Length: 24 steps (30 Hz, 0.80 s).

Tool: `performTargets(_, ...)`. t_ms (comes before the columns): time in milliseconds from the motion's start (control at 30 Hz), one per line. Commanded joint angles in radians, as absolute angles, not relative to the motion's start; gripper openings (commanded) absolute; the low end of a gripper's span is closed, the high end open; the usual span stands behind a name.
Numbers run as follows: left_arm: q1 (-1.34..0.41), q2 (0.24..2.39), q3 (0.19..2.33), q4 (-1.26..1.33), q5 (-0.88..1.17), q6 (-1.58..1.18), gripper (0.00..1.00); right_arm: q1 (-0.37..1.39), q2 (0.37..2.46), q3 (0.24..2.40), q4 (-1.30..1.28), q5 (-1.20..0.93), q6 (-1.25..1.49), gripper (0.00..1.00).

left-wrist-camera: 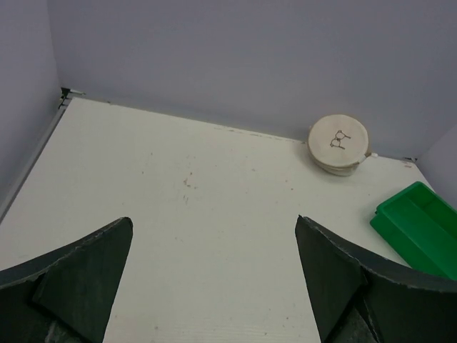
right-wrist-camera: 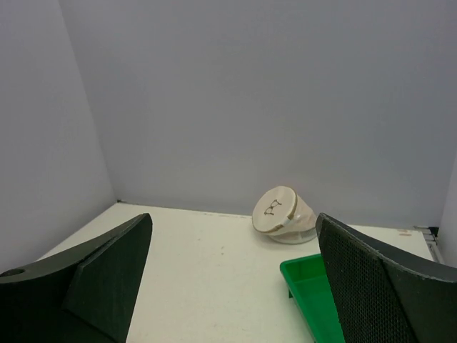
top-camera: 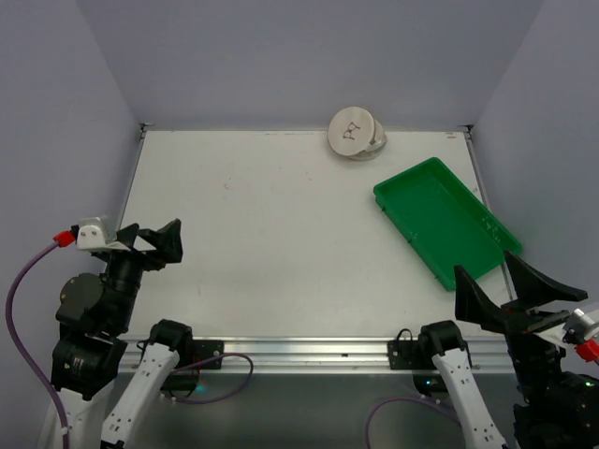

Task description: Unzip the laundry bag and remove the bra

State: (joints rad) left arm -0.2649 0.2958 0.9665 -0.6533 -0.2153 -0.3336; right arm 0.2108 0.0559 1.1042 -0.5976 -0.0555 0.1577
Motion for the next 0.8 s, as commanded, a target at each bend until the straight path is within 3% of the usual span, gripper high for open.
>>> performTargets(0,-0.264,0.287,0.943,-0.637,-0.201,-0.347,1.00,0.210,0.084,1.100,-0.595,-0.061,0.164,0.99)
performTargets(267,-0.264,0.343,0.891,-0.597,-0.166,-0.357,1.00,0.209,0.158,0.979,-0.555,-0.012,0.281,0.99)
performTargets(433,-0.264,0.399,0.822,-0.508,-0.108,-0.383,1.00,0.210,0.296,0.873,-0.447,-0.168,0.348,0.99)
performTargets(667,-0.264,0.581,0.767,-0.405,-0.054,-0.391,1.00,0.210,0.743,0.917,-0.206,-0.082,0.403,0.99)
performTargets(767,-0.264,0.644,0.753,-0.367,-0.063,-0.393,1.00,0.210,1.042,0.997,-0.100,-0.045,0.385,0.99)
